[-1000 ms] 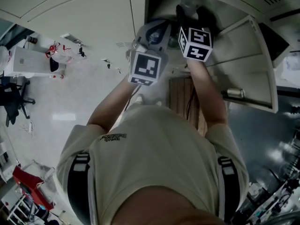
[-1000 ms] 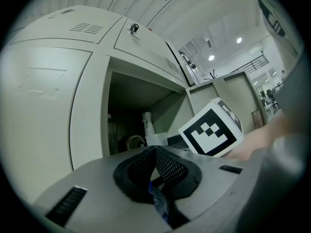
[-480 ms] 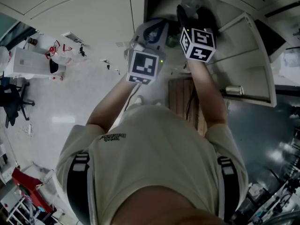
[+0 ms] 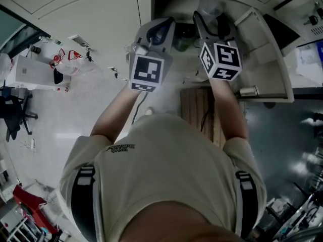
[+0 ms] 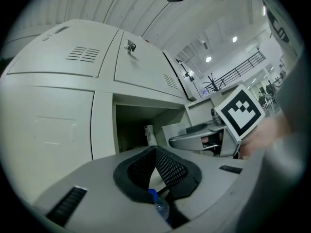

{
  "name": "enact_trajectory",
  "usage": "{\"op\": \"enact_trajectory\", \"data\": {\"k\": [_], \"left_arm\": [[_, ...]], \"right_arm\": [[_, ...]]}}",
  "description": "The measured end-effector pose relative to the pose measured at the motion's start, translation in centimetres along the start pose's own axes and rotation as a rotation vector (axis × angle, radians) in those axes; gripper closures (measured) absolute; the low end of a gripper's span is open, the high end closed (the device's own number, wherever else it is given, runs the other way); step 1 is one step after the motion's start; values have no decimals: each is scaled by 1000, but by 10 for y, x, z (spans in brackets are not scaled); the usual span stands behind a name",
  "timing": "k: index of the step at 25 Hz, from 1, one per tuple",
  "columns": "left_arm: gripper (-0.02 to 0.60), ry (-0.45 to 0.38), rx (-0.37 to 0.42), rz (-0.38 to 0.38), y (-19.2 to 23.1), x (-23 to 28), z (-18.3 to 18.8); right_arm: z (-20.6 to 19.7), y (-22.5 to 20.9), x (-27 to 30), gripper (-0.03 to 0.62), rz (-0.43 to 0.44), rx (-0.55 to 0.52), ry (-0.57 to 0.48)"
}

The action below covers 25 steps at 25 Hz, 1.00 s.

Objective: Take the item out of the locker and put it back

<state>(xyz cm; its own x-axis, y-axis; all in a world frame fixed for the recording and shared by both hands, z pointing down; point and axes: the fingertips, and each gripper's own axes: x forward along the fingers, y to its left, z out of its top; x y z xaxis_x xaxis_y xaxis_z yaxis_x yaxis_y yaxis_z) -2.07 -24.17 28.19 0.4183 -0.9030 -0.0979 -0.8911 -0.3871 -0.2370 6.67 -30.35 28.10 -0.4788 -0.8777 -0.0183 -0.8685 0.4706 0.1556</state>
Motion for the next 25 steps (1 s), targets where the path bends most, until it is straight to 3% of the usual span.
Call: {"op": "enact_trajectory", "data": {"k": [11, 15, 19, 25], "left_arm": [[568, -35, 8, -6, 6, -35, 52], [568, -48, -20, -23, 6, -52, 65], [568, -35, -23, -48, 2, -63, 66], [568, -2, -39, -61, -11, -74, 48]], "right_arm": [[51, 4, -78, 322, 65, 10, -111], [70, 10, -105, 322, 49, -85, -179], [77, 25, -126, 322, 64, -144, -213], [70, 47, -139, 322, 136, -88, -216]]}}
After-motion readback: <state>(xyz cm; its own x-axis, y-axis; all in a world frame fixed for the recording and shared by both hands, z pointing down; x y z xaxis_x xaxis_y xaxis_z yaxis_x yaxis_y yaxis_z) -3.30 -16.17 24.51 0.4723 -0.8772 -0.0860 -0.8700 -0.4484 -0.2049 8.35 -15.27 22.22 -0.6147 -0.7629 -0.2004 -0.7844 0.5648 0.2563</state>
